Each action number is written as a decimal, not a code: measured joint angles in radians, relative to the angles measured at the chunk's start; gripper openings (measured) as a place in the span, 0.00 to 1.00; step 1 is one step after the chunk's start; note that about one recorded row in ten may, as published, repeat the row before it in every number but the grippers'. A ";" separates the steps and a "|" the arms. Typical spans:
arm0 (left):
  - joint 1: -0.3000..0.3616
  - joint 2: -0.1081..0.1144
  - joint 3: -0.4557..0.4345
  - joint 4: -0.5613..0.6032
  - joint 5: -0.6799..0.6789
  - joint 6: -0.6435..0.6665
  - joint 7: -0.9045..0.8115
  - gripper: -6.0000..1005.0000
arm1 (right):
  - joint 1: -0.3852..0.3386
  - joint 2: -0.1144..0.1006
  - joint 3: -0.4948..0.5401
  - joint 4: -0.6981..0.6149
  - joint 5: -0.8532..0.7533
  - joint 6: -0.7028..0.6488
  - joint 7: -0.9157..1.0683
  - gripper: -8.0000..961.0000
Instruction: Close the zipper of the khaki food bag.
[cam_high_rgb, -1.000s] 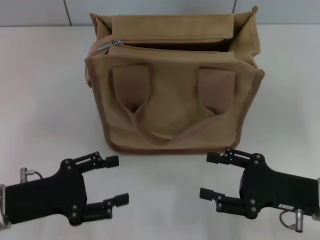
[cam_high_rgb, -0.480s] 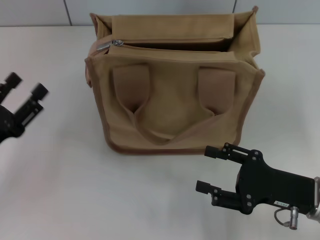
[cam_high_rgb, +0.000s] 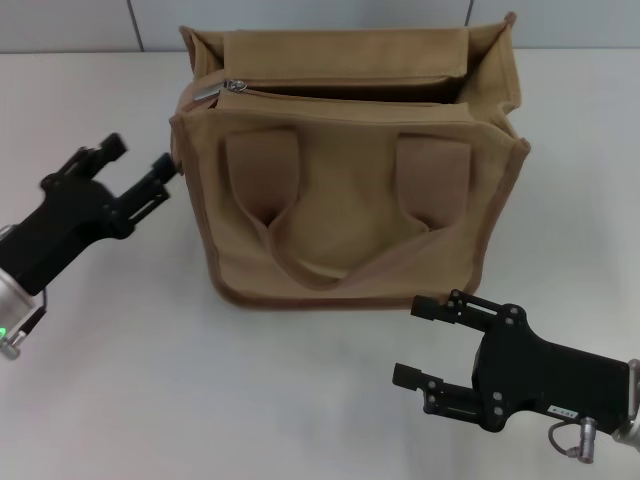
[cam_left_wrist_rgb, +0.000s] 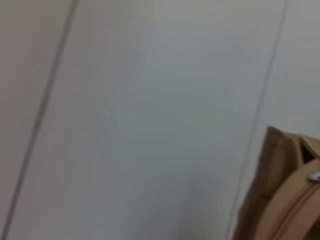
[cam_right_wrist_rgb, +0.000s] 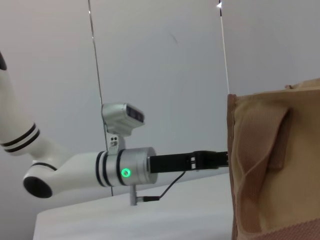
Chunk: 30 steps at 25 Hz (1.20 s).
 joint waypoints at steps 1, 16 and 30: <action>-0.020 0.000 0.021 -0.001 0.000 -0.006 0.000 0.72 | 0.000 0.000 0.000 0.002 0.000 0.001 0.000 0.75; -0.107 -0.002 -0.003 -0.027 -0.012 0.008 0.046 0.70 | -0.012 -0.002 0.000 0.034 0.000 -0.008 -0.002 0.76; -0.087 -0.001 -0.035 -0.041 -0.012 0.045 0.102 0.68 | -0.014 -0.001 0.000 0.041 0.000 -0.013 -0.003 0.75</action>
